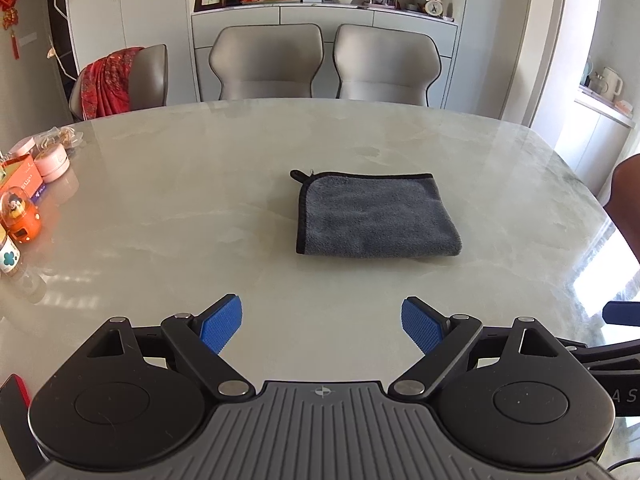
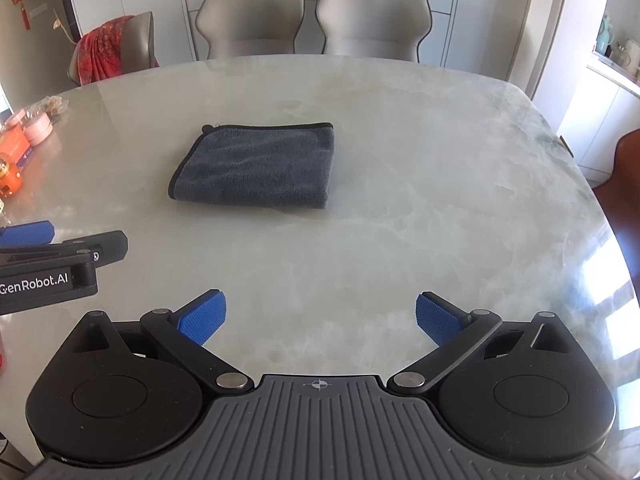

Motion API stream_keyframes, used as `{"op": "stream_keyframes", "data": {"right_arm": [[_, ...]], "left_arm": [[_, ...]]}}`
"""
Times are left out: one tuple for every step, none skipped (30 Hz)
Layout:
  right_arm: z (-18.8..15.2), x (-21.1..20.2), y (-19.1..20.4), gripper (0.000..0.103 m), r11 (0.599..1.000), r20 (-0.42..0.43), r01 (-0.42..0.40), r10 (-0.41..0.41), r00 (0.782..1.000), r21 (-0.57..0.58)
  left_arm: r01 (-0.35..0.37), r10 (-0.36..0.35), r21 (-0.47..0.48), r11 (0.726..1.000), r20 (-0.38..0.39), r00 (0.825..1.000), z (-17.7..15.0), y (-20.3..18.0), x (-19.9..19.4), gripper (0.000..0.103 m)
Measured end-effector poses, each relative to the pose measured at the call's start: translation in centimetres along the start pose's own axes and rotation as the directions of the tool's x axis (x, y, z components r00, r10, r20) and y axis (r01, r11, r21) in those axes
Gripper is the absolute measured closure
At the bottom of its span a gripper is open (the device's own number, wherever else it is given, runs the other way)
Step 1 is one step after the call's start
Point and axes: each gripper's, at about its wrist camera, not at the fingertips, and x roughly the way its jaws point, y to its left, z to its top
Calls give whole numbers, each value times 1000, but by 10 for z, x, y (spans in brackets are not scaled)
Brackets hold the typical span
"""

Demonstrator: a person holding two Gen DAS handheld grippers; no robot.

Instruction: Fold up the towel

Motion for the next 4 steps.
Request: {"op": "stream_keyframes", "data": {"right_arm": [[0,0,0,1,1000,0,1,-1,1000,1],[1,0,0,1,1000,0,1,-1,1000,2],[0,1,0,1,1000,0,-1,1,1000,2],[1,1,0,1,1000,0,-2,2,1000,3]], "left_arm": [[-2,2,3,1000,1,1000,0,0,0,13],[-2,2,7,1000,3,1000,0,0,0,13],[1,-1,9,1000,3,1000,0,0,0,13],[2,-2,10,1000,3,1000,0,0,1,13]]}}
